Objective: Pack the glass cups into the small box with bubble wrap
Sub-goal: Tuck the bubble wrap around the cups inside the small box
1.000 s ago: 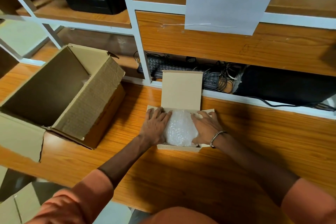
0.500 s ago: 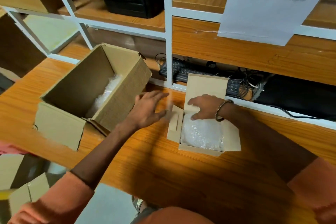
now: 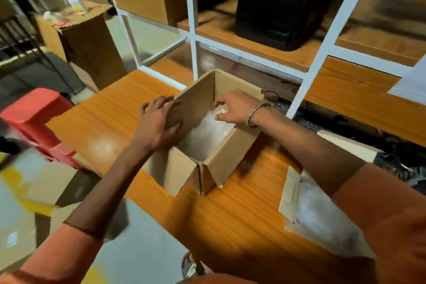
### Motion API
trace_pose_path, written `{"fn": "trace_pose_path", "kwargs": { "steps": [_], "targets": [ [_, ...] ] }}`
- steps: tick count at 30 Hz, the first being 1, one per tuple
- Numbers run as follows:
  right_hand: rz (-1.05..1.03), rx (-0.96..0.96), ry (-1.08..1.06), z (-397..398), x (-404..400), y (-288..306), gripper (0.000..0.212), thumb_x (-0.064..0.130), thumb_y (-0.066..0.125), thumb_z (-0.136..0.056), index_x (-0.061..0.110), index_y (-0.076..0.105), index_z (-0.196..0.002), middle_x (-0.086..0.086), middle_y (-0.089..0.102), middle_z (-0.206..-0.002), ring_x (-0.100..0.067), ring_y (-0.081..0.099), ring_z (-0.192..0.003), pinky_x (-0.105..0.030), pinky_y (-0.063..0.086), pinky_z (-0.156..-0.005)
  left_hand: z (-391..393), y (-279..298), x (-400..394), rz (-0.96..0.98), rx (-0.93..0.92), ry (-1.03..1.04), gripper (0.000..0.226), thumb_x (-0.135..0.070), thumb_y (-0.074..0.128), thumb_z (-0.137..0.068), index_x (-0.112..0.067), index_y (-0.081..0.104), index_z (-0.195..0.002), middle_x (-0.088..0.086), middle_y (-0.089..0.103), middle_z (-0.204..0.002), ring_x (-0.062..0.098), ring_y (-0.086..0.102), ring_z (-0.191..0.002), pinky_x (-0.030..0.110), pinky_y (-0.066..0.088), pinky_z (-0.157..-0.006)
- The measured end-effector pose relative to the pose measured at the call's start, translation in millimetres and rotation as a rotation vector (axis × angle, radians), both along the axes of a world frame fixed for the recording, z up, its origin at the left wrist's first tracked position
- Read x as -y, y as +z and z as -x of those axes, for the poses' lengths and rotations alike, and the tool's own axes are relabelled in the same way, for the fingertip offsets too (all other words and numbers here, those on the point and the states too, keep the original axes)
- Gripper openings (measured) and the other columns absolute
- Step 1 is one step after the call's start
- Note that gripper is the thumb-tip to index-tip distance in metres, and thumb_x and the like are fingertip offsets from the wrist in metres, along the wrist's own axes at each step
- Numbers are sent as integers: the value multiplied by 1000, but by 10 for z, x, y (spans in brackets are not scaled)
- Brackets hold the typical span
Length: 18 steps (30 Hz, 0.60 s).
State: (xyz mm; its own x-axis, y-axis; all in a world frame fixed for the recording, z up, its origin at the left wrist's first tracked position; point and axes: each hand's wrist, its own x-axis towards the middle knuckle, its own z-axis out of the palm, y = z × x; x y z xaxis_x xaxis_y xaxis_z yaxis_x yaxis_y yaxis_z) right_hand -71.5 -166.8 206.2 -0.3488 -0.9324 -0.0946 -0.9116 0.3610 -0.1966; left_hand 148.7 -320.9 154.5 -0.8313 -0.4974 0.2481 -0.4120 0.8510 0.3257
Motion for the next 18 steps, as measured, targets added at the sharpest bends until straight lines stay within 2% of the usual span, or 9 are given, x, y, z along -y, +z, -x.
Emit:
{"fn": "trace_pose_path", "kwargs": {
  "steps": [5,7,9,11,13,15,18],
  "targets": [
    [-310,-97,95,-7,701,-437,56,40,82,-87,23,66,-138,-5,69,-134,-27,62,-124,-39,55,-96,-251,-145,302,-109,-31,46,62,-61,51,-98,-23,63,-146,-2,56,-157,21,41,-152,50,25,-117],
    [-542,-129,131,-44,869,-718,79,49,86,-82,26,55,-150,-4,60,-147,-29,59,-131,-40,53,-99,-330,-197,403,-178,-60,1,58,-58,52,-101,-24,61,-148,-4,56,-157,21,44,-151,52,29,-118],
    [-797,-117,132,-66,962,-968,105,63,86,-77,31,35,-163,1,44,-163,-30,51,-142,-44,49,-105,-370,-252,487,-191,-86,-38,54,-53,51,-104,-26,60,-149,-5,57,-157,20,46,-150,58,35,-118],
    [-930,-107,126,-79,992,-1104,114,70,83,-76,31,26,-167,2,37,-167,-31,47,-146,-45,48,-108,-385,-314,547,-194,-104,-42,49,-48,50,-106,-27,61,-149,-6,60,-154,19,48,-149,61,40,-115],
    [-917,-142,138,-69,996,-1144,103,64,82,-82,23,34,-163,-3,46,-160,-31,53,-140,-40,48,-99,-382,-339,575,-212,-128,-34,47,-43,51,-105,-27,63,-148,-6,62,-151,20,49,-148,62,43,-113],
    [-915,-180,141,-44,977,-1165,84,56,82,-86,14,50,-151,-7,58,-148,-31,61,-129,-37,50,-91,-359,-333,572,-223,-157,-24,47,-36,52,-102,-27,65,-146,-5,65,-149,20,50,-147,61,44,-113],
    [-954,-214,161,-46,971,-1233,69,51,88,-82,11,65,-134,-8,68,-135,-30,68,-118,-43,58,-97,-352,-321,549,-233,-192,2,52,-27,51,-94,-25,68,-143,-5,67,-146,22,54,-143,60,46,-112]
  ]
}}
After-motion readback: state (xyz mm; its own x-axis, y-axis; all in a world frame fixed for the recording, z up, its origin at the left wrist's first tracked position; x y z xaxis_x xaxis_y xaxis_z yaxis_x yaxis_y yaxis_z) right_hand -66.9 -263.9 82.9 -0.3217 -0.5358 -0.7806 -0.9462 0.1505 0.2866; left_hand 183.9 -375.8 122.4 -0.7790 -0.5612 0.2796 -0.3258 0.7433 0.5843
